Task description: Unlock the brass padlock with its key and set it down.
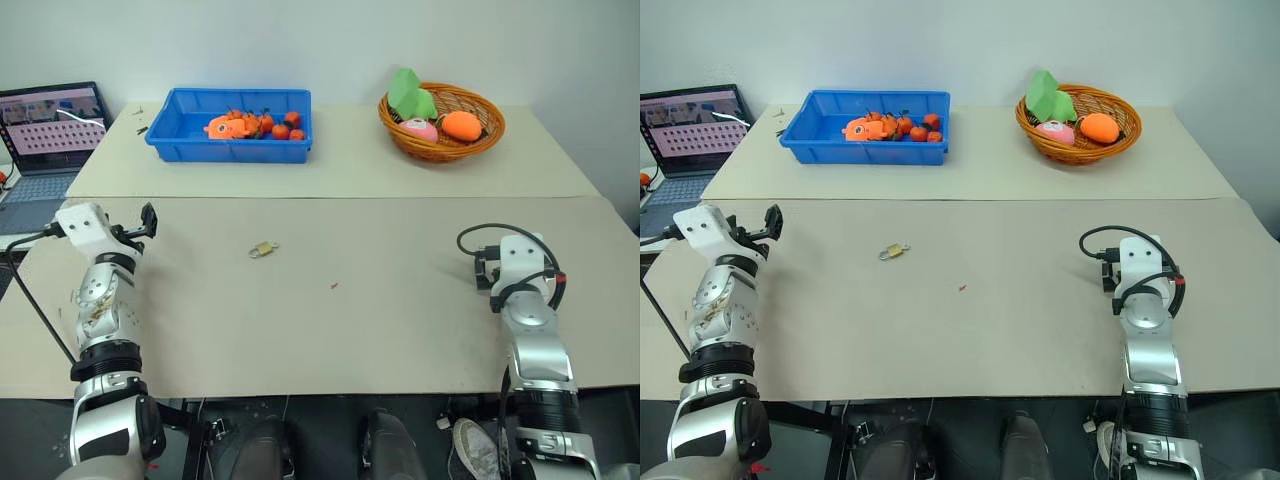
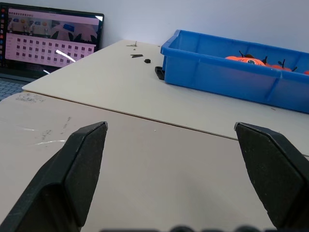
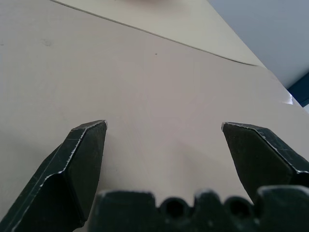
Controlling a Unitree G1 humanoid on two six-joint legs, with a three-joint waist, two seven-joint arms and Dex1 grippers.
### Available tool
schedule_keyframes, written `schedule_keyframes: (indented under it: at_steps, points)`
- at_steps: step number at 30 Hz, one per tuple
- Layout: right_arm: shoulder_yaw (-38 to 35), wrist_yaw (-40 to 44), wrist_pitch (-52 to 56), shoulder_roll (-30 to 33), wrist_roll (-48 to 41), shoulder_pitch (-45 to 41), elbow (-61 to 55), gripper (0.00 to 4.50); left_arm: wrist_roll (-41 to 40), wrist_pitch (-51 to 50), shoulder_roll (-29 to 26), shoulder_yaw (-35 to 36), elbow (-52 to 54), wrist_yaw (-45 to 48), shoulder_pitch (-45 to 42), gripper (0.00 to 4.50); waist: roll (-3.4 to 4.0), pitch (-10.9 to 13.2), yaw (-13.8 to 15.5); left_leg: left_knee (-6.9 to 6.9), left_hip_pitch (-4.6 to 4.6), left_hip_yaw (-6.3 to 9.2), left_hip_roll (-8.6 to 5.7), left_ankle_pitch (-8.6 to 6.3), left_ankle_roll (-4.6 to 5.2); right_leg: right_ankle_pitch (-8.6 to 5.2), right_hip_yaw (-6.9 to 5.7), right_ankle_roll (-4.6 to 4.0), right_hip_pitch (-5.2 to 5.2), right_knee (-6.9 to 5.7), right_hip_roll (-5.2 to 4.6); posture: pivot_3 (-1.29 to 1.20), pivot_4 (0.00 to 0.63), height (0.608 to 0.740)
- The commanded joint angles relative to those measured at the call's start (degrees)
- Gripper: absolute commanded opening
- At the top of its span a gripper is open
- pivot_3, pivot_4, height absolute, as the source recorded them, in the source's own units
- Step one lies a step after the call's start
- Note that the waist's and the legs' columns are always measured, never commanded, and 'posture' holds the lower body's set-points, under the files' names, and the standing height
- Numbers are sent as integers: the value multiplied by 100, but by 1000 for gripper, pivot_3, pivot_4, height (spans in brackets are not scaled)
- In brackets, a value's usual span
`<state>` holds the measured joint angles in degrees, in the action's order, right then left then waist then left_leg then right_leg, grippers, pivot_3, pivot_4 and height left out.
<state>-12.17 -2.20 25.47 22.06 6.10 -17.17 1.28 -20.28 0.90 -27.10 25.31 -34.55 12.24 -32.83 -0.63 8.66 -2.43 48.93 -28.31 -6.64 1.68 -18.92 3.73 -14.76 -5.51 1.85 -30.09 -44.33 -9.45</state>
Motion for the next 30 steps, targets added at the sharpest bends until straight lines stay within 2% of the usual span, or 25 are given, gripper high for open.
schedule_keyframes:
  at_steps: [1,7,11,15,18,22,26,30]
  points:
    - [-96,-53,-175,22,15,1,-202,4500,57,-3,2,-81,26,95,-50,4490,0,0,0,0,0,0,0,0,0,0,0,0,0,0,0,0,150,664]
    - [-7,196,-179,49,-77,91,-156,4500,65,156,79,-181,-432,460,-91,4490,2,-2,4,-2,2,-1,-1,0,0,0,-1,0,1,1,0,0,150,664]
    - [227,1164,-307,129,-552,-135,-256,4500,-9,46,17,-464,12,1295,14,4490,2,-2,-25,0,2,-1,0,0,0,0,-1,0,1,1,2,0,150,664]
    - [825,2983,-261,550,-1292,-137,-839,4500,-413,-905,-304,-970,1495,2559,418,4490,2,-2,-37,-5,0,0,4,0,0,0,0,-1,-3,3,7,0,150,664]
    - [1093,4310,73,862,-2233,-24,-1549,4500,-833,-1810,-775,-1328,2534,3484,771,4490,2,-1,-19,-11,0,1,5,0,0,0,-1,-1,-2,14,8,0,150,664]
    - [1367,5698,182,1355,-3068,147,-2128,4500,-1324,-2743,-1325,-1611,3369,4372,1047,4490,2,-1,23,-8,12,8,9,-2,3,1,-8,-2,16,22,9,0,150,664]
    - [1507,6174,158,1552,-3333,70,-2300,4500,-1243,-2838,-1546,-1693,3268,4790,1037,4490,2,-1,110,-6,18,11,9,-4,7,1,-13,-3,32,35,9,0,150,664]
    - [1574,6184,153,1514,-3377,-84,-2306,4500,-772,-2378,-1547,-1795,2739,4874,967,4490,2,-1,142,-10,20,11,12,-3,5,1,-13,-4,33,35,12,0,150,664]
